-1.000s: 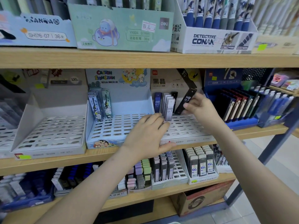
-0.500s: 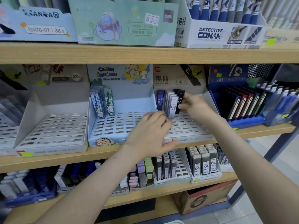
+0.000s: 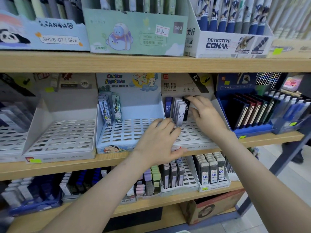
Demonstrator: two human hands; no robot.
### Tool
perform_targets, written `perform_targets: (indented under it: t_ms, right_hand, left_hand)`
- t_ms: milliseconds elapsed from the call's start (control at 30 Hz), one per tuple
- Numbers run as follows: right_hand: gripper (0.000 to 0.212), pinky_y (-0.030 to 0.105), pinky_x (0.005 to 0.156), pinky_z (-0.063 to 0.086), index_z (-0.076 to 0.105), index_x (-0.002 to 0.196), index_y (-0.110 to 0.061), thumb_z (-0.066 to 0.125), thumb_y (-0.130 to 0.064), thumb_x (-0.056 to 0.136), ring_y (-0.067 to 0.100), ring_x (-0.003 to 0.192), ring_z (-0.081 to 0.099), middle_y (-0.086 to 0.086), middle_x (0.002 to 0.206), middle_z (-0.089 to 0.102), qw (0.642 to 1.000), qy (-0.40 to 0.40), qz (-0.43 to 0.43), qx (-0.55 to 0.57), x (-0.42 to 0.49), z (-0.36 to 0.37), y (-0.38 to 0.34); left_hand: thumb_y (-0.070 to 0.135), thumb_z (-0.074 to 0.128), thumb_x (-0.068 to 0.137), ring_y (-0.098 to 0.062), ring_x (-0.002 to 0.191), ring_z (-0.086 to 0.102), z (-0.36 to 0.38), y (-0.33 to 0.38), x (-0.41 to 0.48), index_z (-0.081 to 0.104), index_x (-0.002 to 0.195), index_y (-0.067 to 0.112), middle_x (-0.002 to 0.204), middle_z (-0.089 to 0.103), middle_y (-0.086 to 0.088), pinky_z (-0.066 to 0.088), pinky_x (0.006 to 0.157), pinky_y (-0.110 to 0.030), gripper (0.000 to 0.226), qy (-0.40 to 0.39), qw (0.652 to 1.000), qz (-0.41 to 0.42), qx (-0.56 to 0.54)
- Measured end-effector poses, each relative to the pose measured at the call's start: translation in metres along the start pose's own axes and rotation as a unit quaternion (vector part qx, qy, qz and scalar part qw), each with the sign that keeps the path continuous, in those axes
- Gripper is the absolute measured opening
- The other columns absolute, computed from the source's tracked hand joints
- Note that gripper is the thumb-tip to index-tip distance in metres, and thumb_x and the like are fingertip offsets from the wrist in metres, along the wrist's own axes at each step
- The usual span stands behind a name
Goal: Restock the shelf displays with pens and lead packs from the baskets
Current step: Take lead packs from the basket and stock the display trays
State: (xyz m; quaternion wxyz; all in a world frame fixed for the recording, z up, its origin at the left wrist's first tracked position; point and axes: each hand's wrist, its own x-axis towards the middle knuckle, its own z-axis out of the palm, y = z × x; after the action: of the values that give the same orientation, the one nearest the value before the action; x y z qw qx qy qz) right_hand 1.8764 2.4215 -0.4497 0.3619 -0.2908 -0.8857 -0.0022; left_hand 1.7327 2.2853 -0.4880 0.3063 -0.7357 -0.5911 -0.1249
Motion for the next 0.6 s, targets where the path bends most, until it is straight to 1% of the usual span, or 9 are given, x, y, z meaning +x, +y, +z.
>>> perform_targets:
  t_ms: [67, 133, 200, 267, 333, 400, 467, 567, 600]
  right_hand:
    - [0.046, 0.043, 0.100, 0.040, 0.046, 0.139, -0.006, 0.046, 0.004, 0.093, 0.032, 0.122, 0.041, 0.017, 0.136, 0.048, 1.000, 0.000, 0.007, -0.020, -0.004, -0.003, -0.004]
    - [0.048, 0.042, 0.104, 0.035, 0.045, 0.139, -0.005, 0.044, 0.006, 0.092, 0.031, 0.127, 0.037, 0.018, 0.140, 0.045, 1.000, 0.021, 0.016, -0.009, -0.012, -0.009, -0.012]
    - [0.047, 0.034, 0.108, 0.030, 0.046, 0.137, -0.004, 0.043, 0.006, 0.091, 0.026, 0.126, 0.037, 0.017, 0.137, 0.047, 0.998, 0.055, 0.017, 0.011, -0.022, -0.015, -0.027]
    - [0.042, 0.018, 0.106, 0.022, 0.049, 0.132, -0.001, 0.043, 0.003, 0.090, 0.021, 0.121, 0.038, 0.016, 0.130, 0.051, 0.996, 0.090, -0.008, 0.025, -0.034, -0.018, -0.049]
    - [0.038, 0.012, 0.102, 0.022, 0.052, 0.128, 0.000, 0.041, -0.005, 0.092, 0.020, 0.116, 0.041, 0.015, 0.124, 0.055, 0.993, 0.101, -0.037, 0.044, -0.047, -0.017, -0.076]
    - [0.035, 0.016, 0.100, 0.026, 0.053, 0.126, -0.002, 0.042, -0.009, 0.093, 0.020, 0.113, 0.044, 0.012, 0.120, 0.056, 0.991, 0.085, -0.067, 0.075, -0.061, -0.013, -0.107]
    - [0.033, 0.021, 0.099, 0.031, 0.055, 0.123, -0.002, 0.044, -0.008, 0.093, 0.023, 0.110, 0.048, 0.012, 0.116, 0.058, 0.986, 0.061, -0.114, 0.103, -0.078, -0.003, -0.139]
    - [0.029, 0.031, 0.093, 0.039, 0.058, 0.118, 0.000, 0.045, -0.011, 0.094, 0.025, 0.102, 0.050, 0.013, 0.109, 0.061, 0.976, 0.004, -0.170, 0.137, -0.111, 0.026, -0.182]
    - [0.029, 0.031, 0.091, 0.040, 0.057, 0.118, -0.001, 0.045, -0.013, 0.094, 0.025, 0.101, 0.050, 0.012, 0.108, 0.061, 0.973, -0.019, -0.178, 0.148, -0.123, 0.039, -0.193]
  left_hand:
    - [0.060, 0.036, 0.091, -0.030, 0.110, 0.056, -0.004, 0.002, -0.002, 0.065, 0.108, 0.006, 0.108, 0.065, -0.012, 0.035, 0.102, -0.041, 0.064, 0.011, 1.000, 0.005, 0.004]
    - [0.055, 0.036, 0.095, -0.030, 0.108, 0.057, -0.012, 0.004, -0.009, 0.066, 0.105, 0.005, 0.107, 0.066, -0.013, 0.036, 0.103, -0.040, 0.060, 0.033, 0.999, 0.000, -0.003]
    - [0.045, 0.042, 0.095, -0.030, 0.106, 0.059, -0.022, 0.003, -0.021, 0.065, 0.105, 0.005, 0.107, 0.066, -0.013, 0.037, 0.103, -0.040, 0.048, 0.065, 0.997, -0.015, -0.024]
    - [0.030, 0.050, 0.093, -0.030, 0.110, 0.058, -0.032, 0.001, -0.037, 0.065, 0.110, 0.004, 0.112, 0.065, -0.014, 0.036, 0.105, -0.038, 0.034, 0.096, 0.994, -0.029, -0.045]
    - [0.022, 0.052, 0.091, -0.028, 0.115, 0.055, -0.041, -0.002, -0.055, 0.064, 0.114, 0.004, 0.117, 0.064, -0.013, 0.035, 0.106, -0.037, 0.031, 0.110, 0.991, -0.046, -0.054]
    - [0.022, 0.052, 0.090, -0.026, 0.116, 0.054, -0.053, -0.006, -0.079, 0.063, 0.117, 0.005, 0.119, 0.064, -0.012, 0.036, 0.105, -0.036, 0.033, 0.115, 0.989, -0.073, -0.064]
    - [0.021, 0.051, 0.090, -0.026, 0.114, 0.054, -0.062, -0.011, -0.112, 0.063, 0.117, 0.004, 0.119, 0.064, -0.011, 0.039, 0.101, -0.036, 0.034, 0.110, 0.986, -0.100, -0.074]
    - [0.018, 0.052, 0.090, -0.026, 0.110, 0.055, -0.069, -0.018, -0.181, 0.065, 0.113, 0.001, 0.115, 0.065, -0.012, 0.041, 0.094, -0.035, 0.032, 0.092, 0.983, -0.142, -0.070]
    - [0.018, 0.051, 0.090, -0.026, 0.109, 0.054, -0.069, -0.019, -0.208, 0.065, 0.112, 0.000, 0.113, 0.065, -0.013, 0.041, 0.094, -0.034, 0.032, 0.078, 0.983, -0.153, -0.069]
